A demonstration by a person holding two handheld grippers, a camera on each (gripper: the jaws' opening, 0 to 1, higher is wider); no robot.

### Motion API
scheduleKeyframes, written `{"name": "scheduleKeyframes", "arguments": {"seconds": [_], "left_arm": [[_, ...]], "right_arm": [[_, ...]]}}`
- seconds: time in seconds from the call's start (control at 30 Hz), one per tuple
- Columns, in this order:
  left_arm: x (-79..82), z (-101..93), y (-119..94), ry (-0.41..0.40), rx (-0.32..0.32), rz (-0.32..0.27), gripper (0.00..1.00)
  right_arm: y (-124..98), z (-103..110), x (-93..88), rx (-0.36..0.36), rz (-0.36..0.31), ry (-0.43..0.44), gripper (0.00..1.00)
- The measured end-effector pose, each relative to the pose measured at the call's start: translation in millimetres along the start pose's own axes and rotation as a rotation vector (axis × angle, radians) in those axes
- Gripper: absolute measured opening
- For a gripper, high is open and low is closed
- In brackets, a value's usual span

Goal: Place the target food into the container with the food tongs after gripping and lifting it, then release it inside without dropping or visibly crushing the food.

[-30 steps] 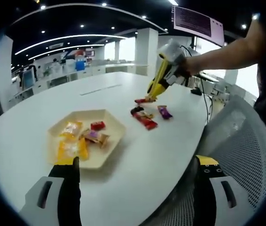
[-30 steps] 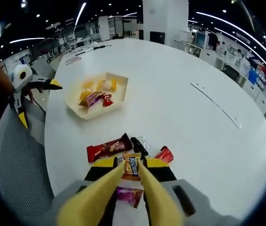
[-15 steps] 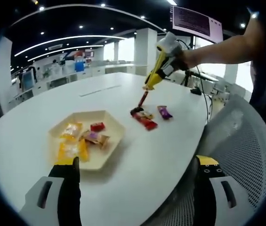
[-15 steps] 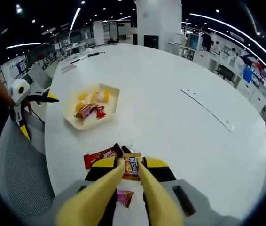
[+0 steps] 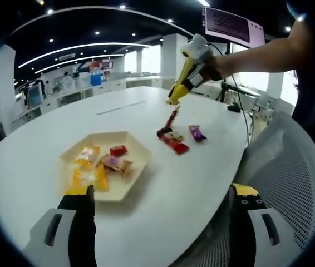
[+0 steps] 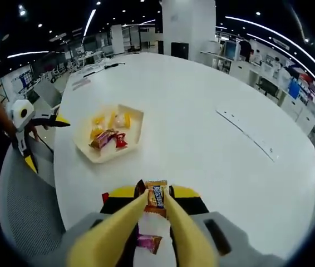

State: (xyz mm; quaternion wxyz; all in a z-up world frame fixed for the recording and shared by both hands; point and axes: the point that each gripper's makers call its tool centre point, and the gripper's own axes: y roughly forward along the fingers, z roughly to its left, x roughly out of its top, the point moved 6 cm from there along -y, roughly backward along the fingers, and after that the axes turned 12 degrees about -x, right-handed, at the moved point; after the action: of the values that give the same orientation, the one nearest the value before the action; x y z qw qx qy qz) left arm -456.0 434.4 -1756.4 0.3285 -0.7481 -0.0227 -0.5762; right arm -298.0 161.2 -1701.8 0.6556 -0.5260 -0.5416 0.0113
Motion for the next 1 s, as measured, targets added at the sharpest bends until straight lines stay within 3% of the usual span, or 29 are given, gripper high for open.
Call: {"name": "scheduleKeyframes", "arguments": {"seconds": [1.0], "left_arm": [[0.9,1.5,-1.2,0.007,0.014,-0.008,0.97]], "right_arm": [[51.6,69.5,99.0,0.117,-0.076,-0.121,0.20]]}}
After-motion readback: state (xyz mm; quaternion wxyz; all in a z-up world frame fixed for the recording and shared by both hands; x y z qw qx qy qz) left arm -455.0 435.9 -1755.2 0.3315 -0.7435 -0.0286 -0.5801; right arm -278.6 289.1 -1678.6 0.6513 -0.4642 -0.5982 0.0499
